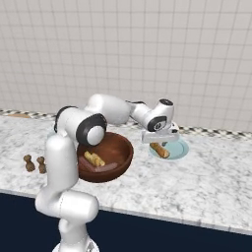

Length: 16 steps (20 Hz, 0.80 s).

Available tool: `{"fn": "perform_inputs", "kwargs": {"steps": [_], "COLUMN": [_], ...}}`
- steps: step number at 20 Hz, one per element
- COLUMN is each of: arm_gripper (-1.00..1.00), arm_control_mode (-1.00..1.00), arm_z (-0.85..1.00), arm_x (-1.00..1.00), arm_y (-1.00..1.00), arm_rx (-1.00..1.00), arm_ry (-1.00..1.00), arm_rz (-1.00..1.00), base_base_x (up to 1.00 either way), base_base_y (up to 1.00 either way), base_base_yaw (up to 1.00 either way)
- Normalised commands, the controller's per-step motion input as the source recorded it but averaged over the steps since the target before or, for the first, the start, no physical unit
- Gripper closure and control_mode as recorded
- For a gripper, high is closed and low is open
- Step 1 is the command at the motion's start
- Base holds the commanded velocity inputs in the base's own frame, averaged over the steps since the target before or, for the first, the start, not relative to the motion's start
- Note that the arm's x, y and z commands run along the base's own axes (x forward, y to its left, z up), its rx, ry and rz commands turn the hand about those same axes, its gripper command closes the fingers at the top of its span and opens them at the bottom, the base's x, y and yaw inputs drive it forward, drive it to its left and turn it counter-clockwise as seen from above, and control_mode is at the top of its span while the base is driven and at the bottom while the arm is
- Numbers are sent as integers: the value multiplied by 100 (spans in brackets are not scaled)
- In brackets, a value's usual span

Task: Place one bun and one sausage from the bowl on each plate.

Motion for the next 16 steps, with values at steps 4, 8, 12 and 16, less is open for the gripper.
{"fn": "perform_inputs", "kwargs": {"steps": [4,8,12,16], "arm_gripper": [100,-100,-100,-100], "arm_control_mode": [-100,-100,-100,-100], "arm_z": [-37,31,51,17], "arm_x": [34,-28,-32,-72], "arm_y": [-14,-11,43,100], "arm_rx": [0,2,0,-9], "arm_ry": [7,-12,-18,-5], "arm_rz": [0,2,0,0], "base_base_x": [0,0,0,0], "base_base_y": [0,0,0,0], "base_base_yaw": [0,0,0,0]}}
